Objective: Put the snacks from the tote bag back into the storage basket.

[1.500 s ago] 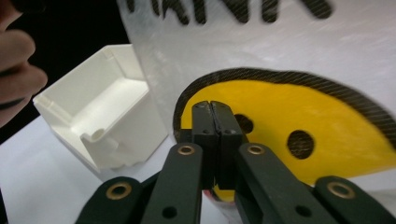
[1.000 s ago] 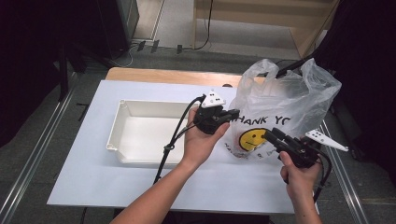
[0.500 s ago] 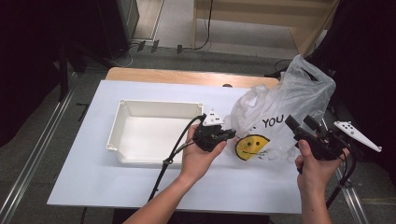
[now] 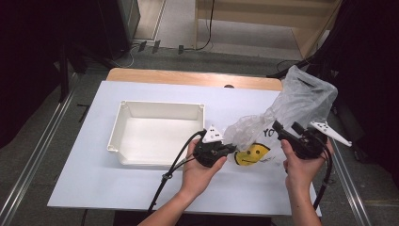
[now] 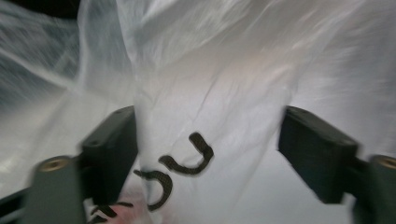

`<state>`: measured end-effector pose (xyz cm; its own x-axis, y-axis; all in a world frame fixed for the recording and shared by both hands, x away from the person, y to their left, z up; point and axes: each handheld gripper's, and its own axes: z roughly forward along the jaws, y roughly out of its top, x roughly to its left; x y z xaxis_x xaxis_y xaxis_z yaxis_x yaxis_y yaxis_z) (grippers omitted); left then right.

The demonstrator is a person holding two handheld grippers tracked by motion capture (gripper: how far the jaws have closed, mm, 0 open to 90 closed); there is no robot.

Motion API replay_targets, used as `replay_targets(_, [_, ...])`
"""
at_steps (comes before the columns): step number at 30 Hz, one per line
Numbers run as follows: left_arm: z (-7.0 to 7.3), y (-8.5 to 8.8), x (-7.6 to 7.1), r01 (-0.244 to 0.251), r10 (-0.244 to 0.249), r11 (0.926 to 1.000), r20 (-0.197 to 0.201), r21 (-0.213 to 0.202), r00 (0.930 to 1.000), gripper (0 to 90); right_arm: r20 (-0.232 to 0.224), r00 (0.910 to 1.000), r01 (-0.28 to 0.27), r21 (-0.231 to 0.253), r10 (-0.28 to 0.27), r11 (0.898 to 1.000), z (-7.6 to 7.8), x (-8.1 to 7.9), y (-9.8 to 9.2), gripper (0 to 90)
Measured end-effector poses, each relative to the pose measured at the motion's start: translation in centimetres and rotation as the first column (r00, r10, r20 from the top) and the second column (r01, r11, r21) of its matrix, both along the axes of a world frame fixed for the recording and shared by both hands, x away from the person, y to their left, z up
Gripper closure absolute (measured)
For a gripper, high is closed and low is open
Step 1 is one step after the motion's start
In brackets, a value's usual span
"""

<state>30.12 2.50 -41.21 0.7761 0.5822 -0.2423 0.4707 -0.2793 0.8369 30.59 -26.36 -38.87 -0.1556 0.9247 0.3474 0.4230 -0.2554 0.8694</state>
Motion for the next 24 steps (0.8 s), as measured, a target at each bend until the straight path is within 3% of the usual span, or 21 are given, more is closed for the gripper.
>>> replay_targets(1, [-0.1, 0.0, -0.1, -0.005, 0.005, 1.0, 0.001, 0.002, 1.0, 90.0, -0.012, 0.9999, -0.012, -0.002, 0.012, 1.0, -0.6, 0.1, 0.1, 35.0])
replay_targets(3, [-0.3, 0.1, -0.1, -0.01, 0.01, 0.9999, 0.001, -0.005, 0.9999, 90.0, 0.011, 0.9992, -0.037, -0.006, 0.038, 0.999, -1.6, 0.1, 0.2, 63.4])
replay_targets(5, [-0.3, 0.4, -0.1, -0.022, 0.022, 0.9997, 0.002, -0.008, 0.9998, 90.0, 0.019, 0.9981, -0.059, -0.003, 0.059, 0.998, -2.1, 0.0, 0.3, 76.0])
replay_targets(6, [-0.3, 0.5, -0.1, -0.028, 0.028, 0.9996, -0.001, -0.009, 0.9996, 90.0, 0.003, 0.9947, -0.103, 0.023, 0.103, 0.994, -2.5, 0.1, 0.3, 85.2])
replay_targets(13, [-0.8, 0.7, -0.3, -0.08, 0.08, 0.9966, 0.016, 0.019, 0.9967, 83.0, -0.039, 0.988, -0.149, 0.021, 0.149, 0.989, -3.9, -0.4, 0.6, 89.9])
replay_targets(20, [0.2, 0.5, -1.0, -0.104, 0.102, 0.9942, 0.087, 0.028, 0.991, 46.9, -0.082, 0.9767, -0.199, 0.0, 0.198, 0.98, -5.0, -1.7, 1.5, 89.6])
replay_targets(24, [1.6, 0.0, -1.3, -0.122, 0.117, 0.9922, 0.141, 0.025, 0.9831, 31.6, -0.079, 0.9708, -0.227, 0.002, 0.226, 0.974, -5.1, -2.1, 1.5, 89.4])
